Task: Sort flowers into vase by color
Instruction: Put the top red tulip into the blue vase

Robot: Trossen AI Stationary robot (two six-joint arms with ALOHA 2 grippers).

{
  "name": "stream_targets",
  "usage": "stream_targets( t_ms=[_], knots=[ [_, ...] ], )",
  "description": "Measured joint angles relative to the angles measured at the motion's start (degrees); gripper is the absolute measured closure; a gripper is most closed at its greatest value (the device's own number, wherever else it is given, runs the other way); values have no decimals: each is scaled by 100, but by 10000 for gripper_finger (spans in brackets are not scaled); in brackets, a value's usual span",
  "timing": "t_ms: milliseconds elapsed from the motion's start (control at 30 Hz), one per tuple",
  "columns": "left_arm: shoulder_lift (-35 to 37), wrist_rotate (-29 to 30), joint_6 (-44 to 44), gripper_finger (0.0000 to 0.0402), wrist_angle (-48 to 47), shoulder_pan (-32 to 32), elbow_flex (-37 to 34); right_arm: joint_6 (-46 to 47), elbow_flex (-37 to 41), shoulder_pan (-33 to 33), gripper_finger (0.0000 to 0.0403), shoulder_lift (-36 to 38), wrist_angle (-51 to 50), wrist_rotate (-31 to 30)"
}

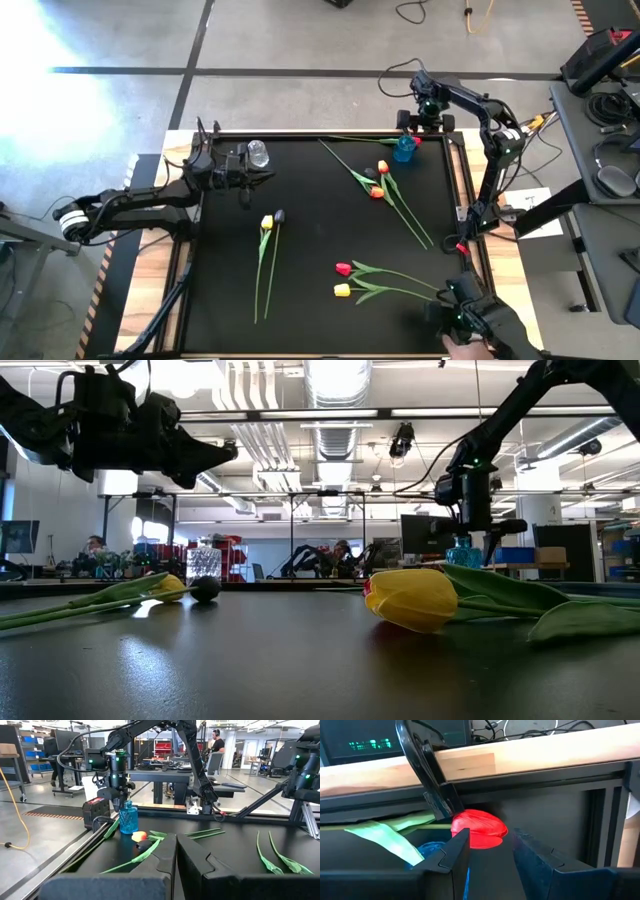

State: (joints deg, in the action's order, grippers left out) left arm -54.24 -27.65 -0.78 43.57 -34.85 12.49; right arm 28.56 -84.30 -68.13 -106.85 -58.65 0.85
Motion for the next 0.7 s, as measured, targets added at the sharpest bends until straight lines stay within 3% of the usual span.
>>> stream_targets(
  t_ms=[700],
  knots=[
    [0, 1, -44, 402, 7, 4, 0, -138, 568, 79, 266, -11, 663, -153]
  ],
)
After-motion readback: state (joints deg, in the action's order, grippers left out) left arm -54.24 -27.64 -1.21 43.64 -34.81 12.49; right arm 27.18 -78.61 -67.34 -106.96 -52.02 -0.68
